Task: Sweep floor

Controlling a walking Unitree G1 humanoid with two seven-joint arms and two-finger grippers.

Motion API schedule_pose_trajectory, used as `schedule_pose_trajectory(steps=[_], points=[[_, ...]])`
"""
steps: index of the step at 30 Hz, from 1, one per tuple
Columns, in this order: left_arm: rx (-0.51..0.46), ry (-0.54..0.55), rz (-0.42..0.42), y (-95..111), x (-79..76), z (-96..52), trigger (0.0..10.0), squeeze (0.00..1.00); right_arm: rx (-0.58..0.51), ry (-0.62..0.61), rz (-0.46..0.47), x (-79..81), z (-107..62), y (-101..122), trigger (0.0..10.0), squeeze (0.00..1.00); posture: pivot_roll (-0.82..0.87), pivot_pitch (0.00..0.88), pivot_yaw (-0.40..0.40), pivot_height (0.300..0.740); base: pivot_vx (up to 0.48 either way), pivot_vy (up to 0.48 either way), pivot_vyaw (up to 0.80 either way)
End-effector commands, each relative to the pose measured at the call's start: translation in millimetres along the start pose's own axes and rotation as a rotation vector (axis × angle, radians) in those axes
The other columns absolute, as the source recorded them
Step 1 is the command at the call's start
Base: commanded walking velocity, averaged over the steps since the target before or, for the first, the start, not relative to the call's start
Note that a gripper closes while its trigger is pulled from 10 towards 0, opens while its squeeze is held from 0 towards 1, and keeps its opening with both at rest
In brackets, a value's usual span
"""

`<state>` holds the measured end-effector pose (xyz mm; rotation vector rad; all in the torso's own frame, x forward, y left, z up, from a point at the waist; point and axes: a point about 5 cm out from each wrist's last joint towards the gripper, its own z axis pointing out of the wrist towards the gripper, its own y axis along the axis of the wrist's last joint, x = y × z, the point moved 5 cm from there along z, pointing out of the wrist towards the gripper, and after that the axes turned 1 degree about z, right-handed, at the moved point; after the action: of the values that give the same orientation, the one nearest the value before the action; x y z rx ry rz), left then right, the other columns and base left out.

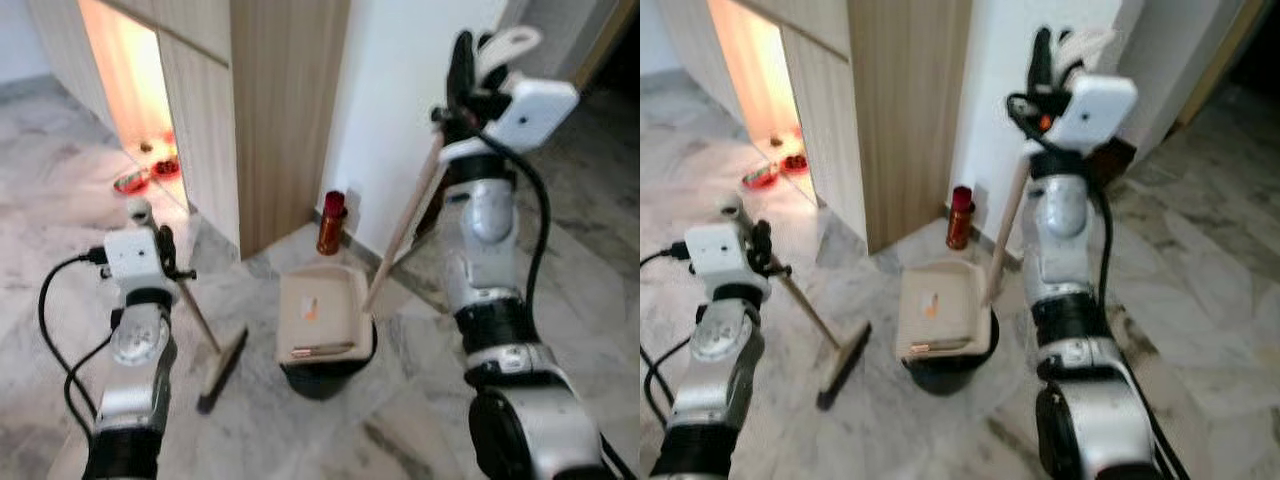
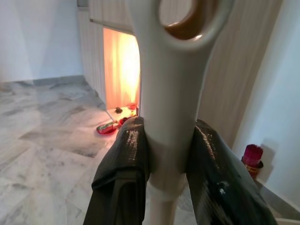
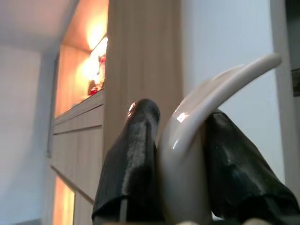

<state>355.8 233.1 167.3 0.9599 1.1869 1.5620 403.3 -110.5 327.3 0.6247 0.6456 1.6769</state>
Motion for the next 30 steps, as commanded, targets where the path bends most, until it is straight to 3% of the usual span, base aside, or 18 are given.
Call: schedule_pose_trajectory(steps=[1,30], points=[[-0.064,-0.020,-0.006,17.0,-8.5,3.2,10.0,0.00,-0.081,-0.046,-0.006,-16.5,6.8,21.2,10.0,0.00,0.14,0.000,-0.101,0.740,0.277,0.000,0.00],[-0.065,-0.024,-0.008,16.1,-9.3,2.0,10.0,0.00,-0.079,-0.046,-0.005,-16.2,6.1,20.9,10.0,0.00,0.14,0.008,-0.102,0.740,0.251,0.000,0.00]])
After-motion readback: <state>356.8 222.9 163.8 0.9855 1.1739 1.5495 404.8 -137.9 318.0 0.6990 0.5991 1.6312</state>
